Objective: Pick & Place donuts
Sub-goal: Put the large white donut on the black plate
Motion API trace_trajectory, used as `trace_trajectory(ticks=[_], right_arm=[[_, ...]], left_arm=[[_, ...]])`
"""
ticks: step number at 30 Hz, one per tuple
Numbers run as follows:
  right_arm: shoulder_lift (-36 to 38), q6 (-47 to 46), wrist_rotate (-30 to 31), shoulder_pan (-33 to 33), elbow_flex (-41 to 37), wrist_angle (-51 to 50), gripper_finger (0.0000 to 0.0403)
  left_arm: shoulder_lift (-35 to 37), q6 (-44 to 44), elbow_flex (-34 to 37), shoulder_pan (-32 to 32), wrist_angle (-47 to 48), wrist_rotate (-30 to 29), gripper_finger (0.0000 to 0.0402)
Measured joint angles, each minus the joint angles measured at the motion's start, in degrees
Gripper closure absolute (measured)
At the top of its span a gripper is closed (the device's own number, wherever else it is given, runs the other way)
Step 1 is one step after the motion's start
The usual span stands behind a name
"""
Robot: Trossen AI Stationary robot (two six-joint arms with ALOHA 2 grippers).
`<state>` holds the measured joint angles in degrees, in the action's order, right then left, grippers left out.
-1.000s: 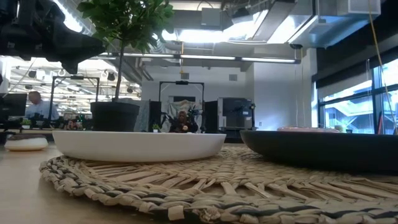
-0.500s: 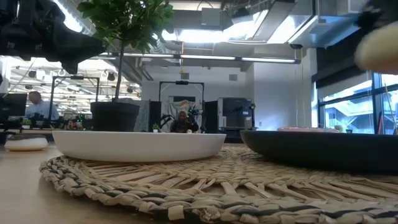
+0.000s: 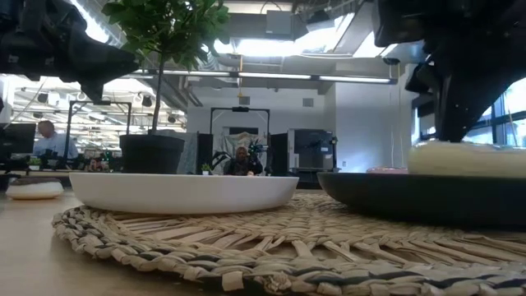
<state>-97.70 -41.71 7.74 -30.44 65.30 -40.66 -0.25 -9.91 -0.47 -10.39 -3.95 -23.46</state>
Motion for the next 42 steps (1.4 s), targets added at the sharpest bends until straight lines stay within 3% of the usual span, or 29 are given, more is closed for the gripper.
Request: trace_trajectory(ticks=[42], right_arm=[[-3.1,1.5,1.2,-0.6,0.0,0.5,0.039]], left_arm=[[0.0,0.2,0.0,0.0,0.1,0.6,0.0304]])
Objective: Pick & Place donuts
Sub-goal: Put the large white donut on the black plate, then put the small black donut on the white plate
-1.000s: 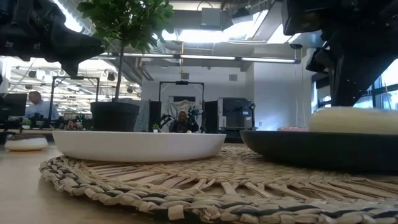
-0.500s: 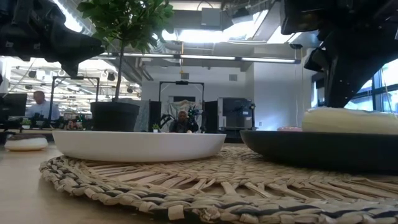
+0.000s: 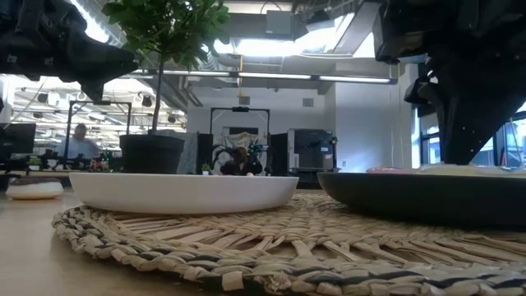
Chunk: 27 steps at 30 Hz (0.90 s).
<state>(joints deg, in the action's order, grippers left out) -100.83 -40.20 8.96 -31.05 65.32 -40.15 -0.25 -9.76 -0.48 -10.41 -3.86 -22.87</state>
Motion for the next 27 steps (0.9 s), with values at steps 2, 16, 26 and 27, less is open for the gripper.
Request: trace_trajectory(ticks=[2,16,26,27], right_arm=[[0.1,0.3,0.0,0.0,0.0,0.0,0.038],[2.1,1.7,3.0,0.0,0.2,-4.2,0.0229],[12.2,-3.7,35.8,-7.1,-2.6,-16.6,0.0208],[13.9,-5.5,36.5,-7.8,-3.7,-17.1,0.0208]], left_arm=[[0.0,0.0,0.0,0.0,0.0,0.0,0.0304],[0.0,0.0,0.0,0.0,-0.3,0.0,0.0304],[0.0,-0.1,0.0,0.0,-0.7,-0.2,0.0304],[0.0,-0.1,0.0,0.0,-0.7,0.0,0.0304]])
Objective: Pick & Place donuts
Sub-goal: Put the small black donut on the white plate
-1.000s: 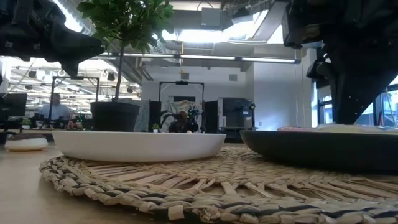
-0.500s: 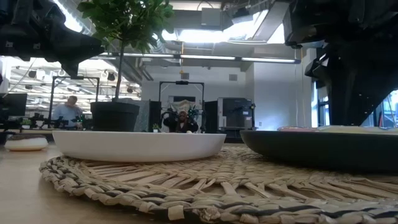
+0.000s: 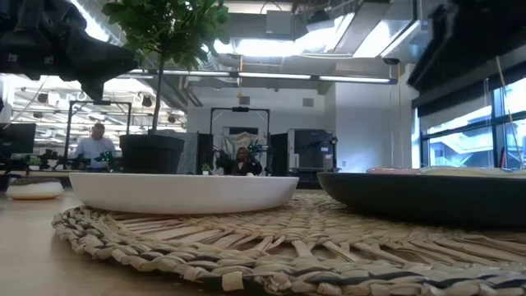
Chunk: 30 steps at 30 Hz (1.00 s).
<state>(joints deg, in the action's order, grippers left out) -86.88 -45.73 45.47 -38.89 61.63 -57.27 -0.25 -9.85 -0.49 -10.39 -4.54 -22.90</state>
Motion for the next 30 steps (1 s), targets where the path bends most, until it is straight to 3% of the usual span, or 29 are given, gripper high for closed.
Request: trace_trajectory(ticks=[5,9,13,18,21,24,26,28,30], right_arm=[[8.6,-3.8,-8.2,0.2,-4.8,1.6,0.0208],[15.8,2.0,-8.6,1.6,-10.9,10.9,0.0208],[22.4,15.3,-8.5,4.7,-18.9,28.4,0.0208],[28.8,35.2,-15.0,11.7,-26.5,51.5,0.0208],[31.4,47.4,-9.6,15.0,-30.1,62.7,0.0208],[33.2,54.6,-0.5,16.9,-31.2,64.5,0.0208],[33.7,49.4,1.9,17.1,-31.2,63.9,0.0208],[33.8,46.3,-1.3,17.1,-31.2,62.8,0.0208],[33.6,46.1,-8.3,17.1,-31.2,60.9,0.0208]], left_arm=[[0.0,0.1,0.0,0.0,-0.2,0.3,0.0299],[0.0,0.1,0.0,0.0,-0.3,0.3,0.0289],[0.0,-0.1,0.0,0.0,-0.3,2.7,0.0269],[0.0,-4.5,0.0,0.0,-0.6,3.1,0.0226],[0.0,-5.5,0.0,0.0,0.1,3.0,0.0199],[0.0,-4.4,0.0,0.0,0.1,4.2,0.0181],[0.0,-5.1,0.0,0.0,0.1,5.9,0.0176],[0.0,-6.3,0.0,0.0,0.1,7.4,0.0174],[0.0,-5.8,0.0,0.0,0.1,7.9,0.0174]])
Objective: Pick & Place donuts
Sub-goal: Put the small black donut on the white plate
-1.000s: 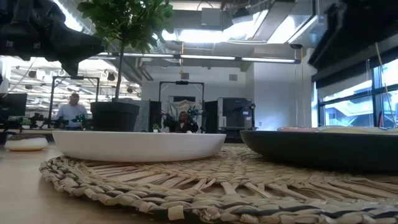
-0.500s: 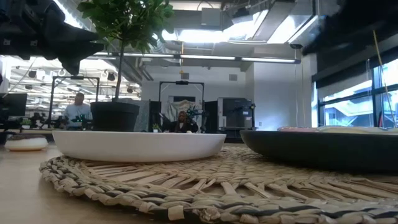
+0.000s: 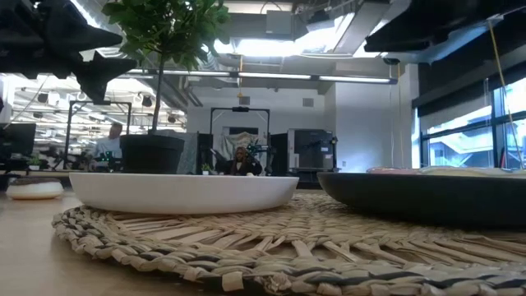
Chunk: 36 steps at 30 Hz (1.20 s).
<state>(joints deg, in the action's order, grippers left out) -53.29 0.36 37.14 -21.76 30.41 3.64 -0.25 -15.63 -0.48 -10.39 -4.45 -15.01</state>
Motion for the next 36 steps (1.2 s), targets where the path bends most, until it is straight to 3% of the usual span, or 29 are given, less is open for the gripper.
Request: trace_trajectory(ticks=[2,4,10,14,19,24,36], right_arm=[[-0.5,-2.0,-4.7,-0.1,0.0,-0.1,0.0208],[-1.0,-3.8,-5.6,-0.1,0.0,-0.1,0.0208],[-2.5,-2.9,-2.3,0.0,0.0,-0.4,0.0208],[-2.6,-5.2,-2.0,0.2,0.0,-1.8,0.0208],[-2.6,-6.2,-2.2,0.2,0.0,-3.1,0.0208],[-2.6,-6.1,-1.8,0.2,0.0,-3.2,0.0208],[-2.6,-9.4,-1.8,0.2,0.0,-7.6,0.0208]], left_arm=[[0.0,0.7,0.0,0.0,0.0,0.0,0.0174],[0.0,3.2,0.0,0.0,0.0,-0.5,0.0174],[-0.9,4.1,-1.2,0.0,0.9,-0.9,0.0176],[-4.5,3.0,-4.0,0.0,8.3,-2.8,0.0184],[-11.5,-4.9,-8.5,0.0,21.1,-4.5,0.0188],[-19.9,-11.3,-11.8,0.0,26.4,-0.8,0.0188],[-39.3,-13.3,-24.7,0.0,40.1,8.2,0.0188]])
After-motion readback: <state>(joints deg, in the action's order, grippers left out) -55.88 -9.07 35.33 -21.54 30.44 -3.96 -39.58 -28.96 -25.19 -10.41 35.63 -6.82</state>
